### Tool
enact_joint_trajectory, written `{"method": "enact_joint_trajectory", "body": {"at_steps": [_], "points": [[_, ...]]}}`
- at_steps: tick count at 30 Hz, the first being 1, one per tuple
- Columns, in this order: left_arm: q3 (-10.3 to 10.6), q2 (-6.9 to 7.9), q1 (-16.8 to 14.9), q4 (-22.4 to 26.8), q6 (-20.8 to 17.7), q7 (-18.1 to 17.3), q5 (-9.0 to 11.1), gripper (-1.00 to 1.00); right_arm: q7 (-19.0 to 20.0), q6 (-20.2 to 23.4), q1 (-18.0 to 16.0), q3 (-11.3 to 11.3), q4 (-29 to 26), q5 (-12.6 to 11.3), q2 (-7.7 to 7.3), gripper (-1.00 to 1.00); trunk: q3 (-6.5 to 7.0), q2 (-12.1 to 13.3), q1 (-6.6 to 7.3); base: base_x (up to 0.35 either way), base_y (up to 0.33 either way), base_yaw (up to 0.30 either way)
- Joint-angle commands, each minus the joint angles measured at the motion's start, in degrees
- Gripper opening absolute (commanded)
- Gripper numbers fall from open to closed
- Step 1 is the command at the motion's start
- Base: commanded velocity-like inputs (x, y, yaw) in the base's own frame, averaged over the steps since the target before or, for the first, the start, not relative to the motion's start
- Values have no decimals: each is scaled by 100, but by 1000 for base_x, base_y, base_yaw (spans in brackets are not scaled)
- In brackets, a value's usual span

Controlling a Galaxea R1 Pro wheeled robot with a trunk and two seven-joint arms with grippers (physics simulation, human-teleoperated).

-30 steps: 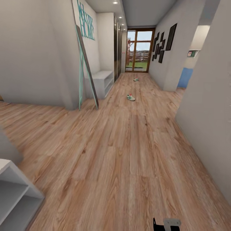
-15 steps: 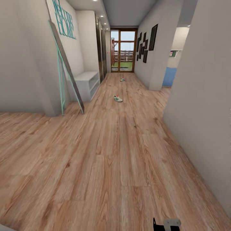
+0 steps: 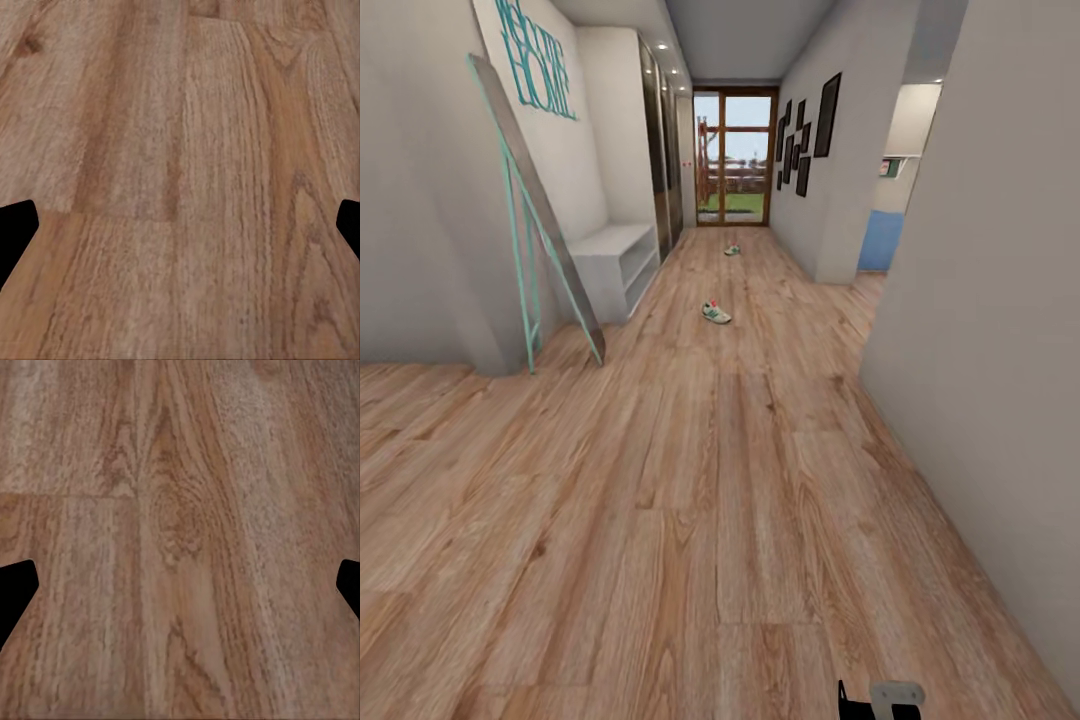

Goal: Pick up the two gym shoes and the two sandals from the corridor floor and place them onto the hallstand (shoe rack) in the corridor, making sure they are on the rack and not on the floor. Arrange them so the two gym shoes are next to each other and the two sandals are next to each other.

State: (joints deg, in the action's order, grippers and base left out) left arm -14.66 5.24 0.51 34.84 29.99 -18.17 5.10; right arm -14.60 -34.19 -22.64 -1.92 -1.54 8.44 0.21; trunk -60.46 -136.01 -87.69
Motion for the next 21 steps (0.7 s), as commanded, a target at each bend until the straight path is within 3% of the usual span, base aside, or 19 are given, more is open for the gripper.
{"method": "enact_joint_trajectory", "body": {"at_steps": [1,21], "points": [[-11,0,2,6,-10,-55,55,100,-43,-4,-3,-19,5,61,1,100,-4,-1,-3,328,-56,-1],[-11,12,2,6,-10,-49,63,100,-43,-1,-3,-19,5,61,-4,100,-4,-1,-3,337,-8,0]]}}
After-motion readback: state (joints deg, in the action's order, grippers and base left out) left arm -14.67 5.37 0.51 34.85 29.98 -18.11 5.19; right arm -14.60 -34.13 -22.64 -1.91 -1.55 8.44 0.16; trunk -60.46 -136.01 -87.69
